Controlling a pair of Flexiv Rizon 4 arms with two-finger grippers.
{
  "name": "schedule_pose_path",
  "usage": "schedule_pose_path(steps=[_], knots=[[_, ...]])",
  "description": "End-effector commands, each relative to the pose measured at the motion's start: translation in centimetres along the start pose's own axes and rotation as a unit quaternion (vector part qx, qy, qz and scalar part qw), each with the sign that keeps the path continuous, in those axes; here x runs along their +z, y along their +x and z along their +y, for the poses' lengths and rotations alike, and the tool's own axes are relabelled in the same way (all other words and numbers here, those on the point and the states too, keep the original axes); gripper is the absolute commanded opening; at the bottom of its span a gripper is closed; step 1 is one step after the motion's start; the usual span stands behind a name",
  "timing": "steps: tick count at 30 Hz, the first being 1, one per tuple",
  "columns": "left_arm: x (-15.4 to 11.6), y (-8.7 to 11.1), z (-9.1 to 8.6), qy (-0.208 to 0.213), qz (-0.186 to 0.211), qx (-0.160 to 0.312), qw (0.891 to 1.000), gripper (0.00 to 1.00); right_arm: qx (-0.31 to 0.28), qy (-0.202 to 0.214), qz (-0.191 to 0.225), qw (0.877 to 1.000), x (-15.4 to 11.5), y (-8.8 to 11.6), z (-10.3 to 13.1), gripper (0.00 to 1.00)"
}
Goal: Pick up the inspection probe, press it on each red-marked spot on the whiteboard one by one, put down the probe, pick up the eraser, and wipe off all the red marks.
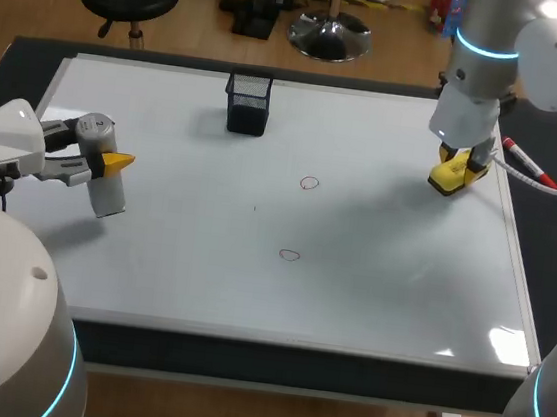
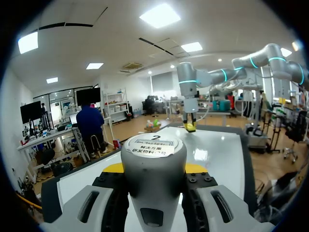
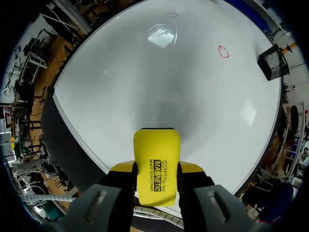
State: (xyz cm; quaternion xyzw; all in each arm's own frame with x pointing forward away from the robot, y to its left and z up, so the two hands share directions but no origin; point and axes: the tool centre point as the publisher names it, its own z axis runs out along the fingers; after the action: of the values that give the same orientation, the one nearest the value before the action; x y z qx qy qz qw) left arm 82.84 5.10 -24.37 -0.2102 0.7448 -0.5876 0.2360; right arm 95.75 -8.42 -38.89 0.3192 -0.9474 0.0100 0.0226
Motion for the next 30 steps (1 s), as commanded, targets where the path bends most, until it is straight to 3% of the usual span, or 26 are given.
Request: schedule_pose_path(steps=[1, 12, 21, 30], knots=[[0.1, 0.1, 0.0, 0.001, -0.003, 0.001, 1.000, 0.00, -0.001, 0.001, 0.000, 1.000, -0.1, 0.1, 0.0, 0.00], [0.1, 0.1, 0.0, 0.001, -0.003, 0.001, 1.000, 0.00, -0.001, 0.001, 0.000, 1.000, -0.1, 0.1, 0.0, 0.00], [4.5, 0.9, -2.7, 0.016, 0.071, 0.027, 0.997, 0.00, -0.001, 0.001, 0.000, 1.000, -0.1, 0.1, 0.0, 0.00], [10.0, 3.2, -4.7, 0.037, 0.148, 0.045, 0.987, 0.00, -0.001, 0.001, 0.000, 1.000, -0.1, 0.1, 0.0, 0.00]])
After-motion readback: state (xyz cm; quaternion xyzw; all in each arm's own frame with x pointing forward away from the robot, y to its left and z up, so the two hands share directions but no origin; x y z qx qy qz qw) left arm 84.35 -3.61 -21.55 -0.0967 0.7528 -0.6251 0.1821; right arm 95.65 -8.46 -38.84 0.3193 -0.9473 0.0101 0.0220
